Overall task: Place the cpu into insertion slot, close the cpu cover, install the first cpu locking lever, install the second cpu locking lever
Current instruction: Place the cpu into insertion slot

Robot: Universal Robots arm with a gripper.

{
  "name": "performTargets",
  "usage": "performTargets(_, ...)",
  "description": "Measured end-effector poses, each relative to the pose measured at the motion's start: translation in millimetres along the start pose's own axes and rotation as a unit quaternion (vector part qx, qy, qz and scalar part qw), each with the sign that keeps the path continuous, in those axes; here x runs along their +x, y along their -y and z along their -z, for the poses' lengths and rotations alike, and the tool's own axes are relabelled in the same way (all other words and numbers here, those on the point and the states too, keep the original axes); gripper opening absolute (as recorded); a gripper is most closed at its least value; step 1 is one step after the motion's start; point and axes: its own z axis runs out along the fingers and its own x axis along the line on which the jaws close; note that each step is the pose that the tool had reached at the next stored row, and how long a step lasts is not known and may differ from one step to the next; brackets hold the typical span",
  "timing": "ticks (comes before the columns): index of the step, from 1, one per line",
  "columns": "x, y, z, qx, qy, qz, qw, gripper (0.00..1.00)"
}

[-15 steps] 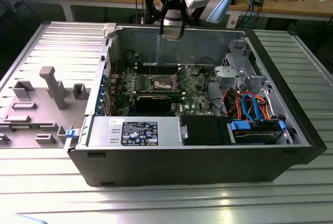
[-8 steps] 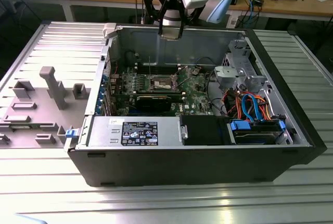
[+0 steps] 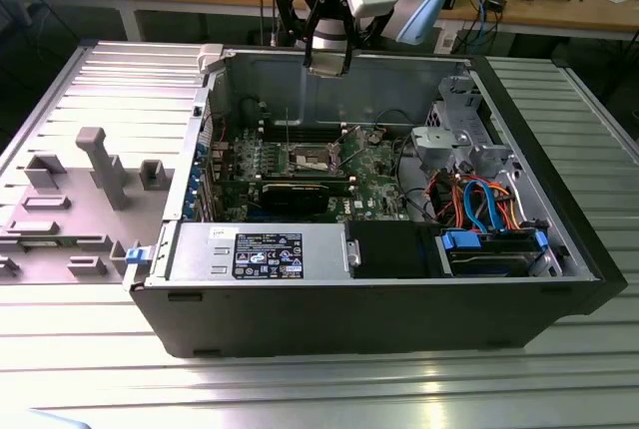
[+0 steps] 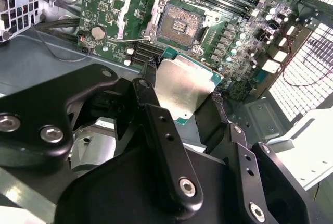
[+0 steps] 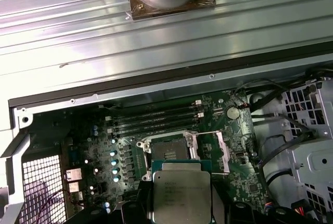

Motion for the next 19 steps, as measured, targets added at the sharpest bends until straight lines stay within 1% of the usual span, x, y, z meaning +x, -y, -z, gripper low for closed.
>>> performTargets(6, 0.0, 0.0, 0.0, 0.0000, 0.0001, -0.001, 1.00000, 0.54)
performTargets(9, 0.0, 0.0, -0.4, -0.0001, 0.0014, -0.016, 0.99988, 0.54)
performTargets(11, 0.0, 0.1, -0.8, 0.0001, 0.0026, -0.028, 0.99960, 0.54)
performTargets(14, 0.0, 0.1, -1.1, 0.0006, 0.0044, -0.047, 0.99888, 0.54)
performTargets(19, 0.0, 0.1, -1.2, 0.0005, 0.0053, -0.057, 0.99839, 0.54)
